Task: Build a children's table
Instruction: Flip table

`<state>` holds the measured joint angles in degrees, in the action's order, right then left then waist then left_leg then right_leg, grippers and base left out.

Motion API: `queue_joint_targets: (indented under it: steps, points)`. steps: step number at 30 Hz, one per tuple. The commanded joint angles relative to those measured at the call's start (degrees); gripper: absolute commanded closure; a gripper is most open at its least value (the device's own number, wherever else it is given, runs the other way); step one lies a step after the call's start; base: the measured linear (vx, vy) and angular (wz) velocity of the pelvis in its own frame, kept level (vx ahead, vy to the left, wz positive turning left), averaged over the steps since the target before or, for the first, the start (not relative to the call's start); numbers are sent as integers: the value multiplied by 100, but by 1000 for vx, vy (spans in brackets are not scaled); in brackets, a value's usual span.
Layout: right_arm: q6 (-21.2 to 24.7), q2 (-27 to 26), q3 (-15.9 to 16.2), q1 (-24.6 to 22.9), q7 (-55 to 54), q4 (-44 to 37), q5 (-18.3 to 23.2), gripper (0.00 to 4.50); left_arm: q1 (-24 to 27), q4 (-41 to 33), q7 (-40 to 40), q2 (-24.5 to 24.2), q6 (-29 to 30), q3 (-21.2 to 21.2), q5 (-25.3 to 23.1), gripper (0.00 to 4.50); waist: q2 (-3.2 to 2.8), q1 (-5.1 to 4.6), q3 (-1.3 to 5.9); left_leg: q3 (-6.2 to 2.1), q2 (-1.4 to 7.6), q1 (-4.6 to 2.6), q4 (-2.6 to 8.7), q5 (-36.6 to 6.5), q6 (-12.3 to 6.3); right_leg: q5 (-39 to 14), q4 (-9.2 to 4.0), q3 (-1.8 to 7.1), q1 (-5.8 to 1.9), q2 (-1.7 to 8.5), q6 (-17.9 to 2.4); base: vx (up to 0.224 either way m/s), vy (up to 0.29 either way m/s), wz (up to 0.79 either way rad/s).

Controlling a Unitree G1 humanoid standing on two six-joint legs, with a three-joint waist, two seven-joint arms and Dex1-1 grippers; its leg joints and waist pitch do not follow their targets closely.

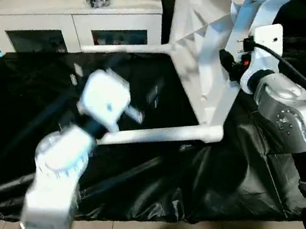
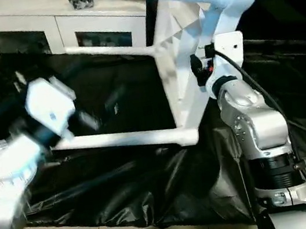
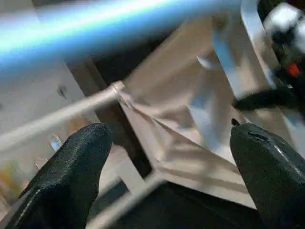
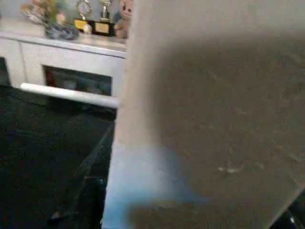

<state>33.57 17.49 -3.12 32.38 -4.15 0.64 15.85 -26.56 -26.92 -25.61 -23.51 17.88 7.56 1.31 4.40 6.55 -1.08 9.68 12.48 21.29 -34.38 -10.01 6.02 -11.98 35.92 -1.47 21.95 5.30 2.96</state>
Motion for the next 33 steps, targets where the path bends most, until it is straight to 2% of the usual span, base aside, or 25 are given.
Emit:
queue_joint_targets:
  steps: [1, 3, 6, 8, 9, 10, 11, 12, 14, 15, 16, 17, 18, 19, 20, 21, 22, 23, 24, 25, 29, 30, 31, 33]
  points:
    - [291, 153, -12, -129, -287, 277, -319, 249, -154, -140, -90, -18, 104, -32, -19, 0, -87, -93, 221, 46, -45, -109, 461, -1612, 625, -1116, -407, 77, -53, 50, -295, 0, 0, 0]
    - [346, 144, 134, -160, -234, 251, -358, 249, -330, -180, -168, -35, 106, -31, -12, 0, -60, -102, 222, 46, -42, -96, 458, -1600, 615, -1128, -408, 80, -60, 53, -291, 0, 0, 0]
    - [345, 169, 469, -215, 160, 232, -461, 249, -581, -227, -314, -155, 56, 50, -114, 0, -89, -116, 220, 46, -46, -89, 456, -1613, 610, -1152, -406, 88, -55, 50, -278, 0, 0, 0]
    - [304, 164, 538, -226, 254, 248, -471, 249, -657, -211, -300, -181, 38, 61, -188, 0, -78, -135, 217, 44, -41, -87, 458, -1658, 611, -1157, -413, 88, -55, 44, -283, 0, 0, 0]
    - [263, 153, 613, -234, 335, 275, -498, 249, -843, -102, -212, -286, -141, 97, -491, 0, -86, -152, 210, 37, -42, -83, 465, -1724, 605, -1235, -426, 85, -53, 46, -278, 0, 0, 0]
    - [177, 108, 643, -233, 416, 312, -507, 214, -1194, 147, -81, -492, -448, 154, -945, 0, -65, -166, 207, 36, -45, -77, 463, -1789, 567, -1366, -455, 82, -47, 44, -233, 0, 0, 0]
    - [177, 108, 643, -233, 416, 312, -507, 193, -1194, 147, -81, -492, -448, 154, -945, 0, -77, -180, 216, 28, -48, -82, 455, -1815, 564, -1412, -447, 82, -48, 48, -213, 0, 0, 0]
    - [114, 94, 639, -228, 451, 342, -501, 179, -1414, 345, 85, -586, -549, 150, -1206, 0, -66, -210, 211, 17, -44, -66, 464, -1786, 592, -1384, -430, 81, -66, 54, -228, 0, 0, 0]
    - [79, 93, 648, -231, 472, 351, -505, 173, -1504, 434, 171, -627, -560, 140, -1315, 0, -63, -223, 216, 20, -47, -72, 451, -1737, 607, -1338, -423, 86, -54, 53, -270, 0, 0, 0]
    - [67, 89, 653, -235, 472, 348, -508, 159, -1527, 465, 188, -652, -578, 138, -1359, 0, -43, -217, 217, 22, -40, -62, 452, -1695, 603, -1249, -412, 88, -57, 62, -339, 0, 0, 0]
    - [50, 78, 655, -231, 460, 344, -514, 138, -1583, 552, 209, -730, -659, 143, -1480, 0, -51, -221, 250, 27, -43, -51, 432, -1527, 592, -983, -386, 91, -77, 60, -407, 0, 0, 0]
    - [28, 80, 672, -215, 471, 332, -524, 137, -1690, 776, 261, -852, -766, 155, -1652, 0, -45, -215, 272, 29, -42, -38, 414, -1309, 584, -701, -347, 94, -98, 57, -452, 0, 0, 0]
    - [10, 82, 678, -209, 474, 325, -549, 137, -1746, 899, 293, -916, -842, 171, -1744, 0, -47, -199, 323, 39, -59, -6, 361, -734, 538, 35, -265, 99, -133, 32, -526, 0, 0, 0]
    - [-64, 78, 691, -205, 532, 294, -620, 119, -1918, 1374, 380, -1101, -1123, 233, -2015, 0, -112, -179, 308, 48, -85, 13, 342, -370, 474, 510, -244, 91, -123, 1, -565, 0, 0, 0]
    - [-102, 71, 685, -218, 561, 270, -634, 103, -1956, 1559, 383, -1153, -1228, 281, -2088, 0, -133, -168, 299, 59, -89, -3, 342, -371, 473, 515, -260, 92, -105, -6, -575, 0, 0, 0]
    - [-118, 67, 681, -224, 573, 260, -637, 103, -1967, 1628, 382, -1171, -1270, 301, -2113, 0, -117, -181, 285, 64, -85, 3, 352, -447, 509, 454, -249, 97, -121, -5, -617, 0, 0, 0]
    - [-140, 50, 668, -237, 601, 242, -655, 95, -1977, 1727, 373, -1182, -1351, 326, -2152, 0, -155, -168, 278, 60, -63, -17, 361, -526, 571, 395, -241, 104, -122, 13, -665, 0, 0, 0]
    - [-168, 48, 668, -254, 623, 206, -674, 95, -1984, 1830, 373, -1191, -1402, 356, -2193, 0, -140, -167, 270, 65, -60, -19, 365, -577, 583, 356, -252, 107, -119, 13, -684, 0, 0, 0]
    - [-321, 51, 652, -321, 695, 90, -662, 86, -2014, 2056, 434, -1224, -1531, 424, -2310, 0, -186, -146, 269, 65, -53, -33, 367, -663, 606, 304, -251, 111, -112, 21, -728, 0, 0, 0]
    - [-333, 53, 651, -329, 710, 79, -653, 75, -2018, 2076, 438, -1227, -1538, 429, -2319, 0, -160, -148, 254, 73, -52, -31, 375, -771, 607, 182, -263, 116, -111, 19, -741, 0, 0, 0]
    - [-584, 236, 678, -590, 1137, -229, -496, 75, -2231, 2554, 634, -1282, -1757, 487, -2547, 0, -259, -118, 233, 61, -44, -55, 383, -977, 599, 28, -287, 127, -96, 22, -771, 0, 0, 0]
    - [-601, 246, 667, -613, 1187, -257, -459, 75, -2257, 2588, 646, -1283, -1789, 487, -2556, 0, -223, -125, 233, 55, -46, -40, 390, -1008, 586, 3, -281, 125, -119, 27, -785, 0, 0, 0]
    - [-629, 270, 654, -650, 1220, -286, -443, 75, -2283, 2622, 650, -1278, -1824, 487, -2549, 0, -254, -130, 227, 50, -48, -36, 398, -1039, 595, -87, -287, 123, -116, 33, -814, 0, 0, 0]
    - [-693, 308, 598, -742, 1254, -320, -474, 75, -2348, 2776, 675, -1239, -1988, 501, -2548, 0, -266, -121, 222, 51, -43, -40, 393, -1055, 584, -115, -295, 129, -112, 35, -858, 0, 0, 0]
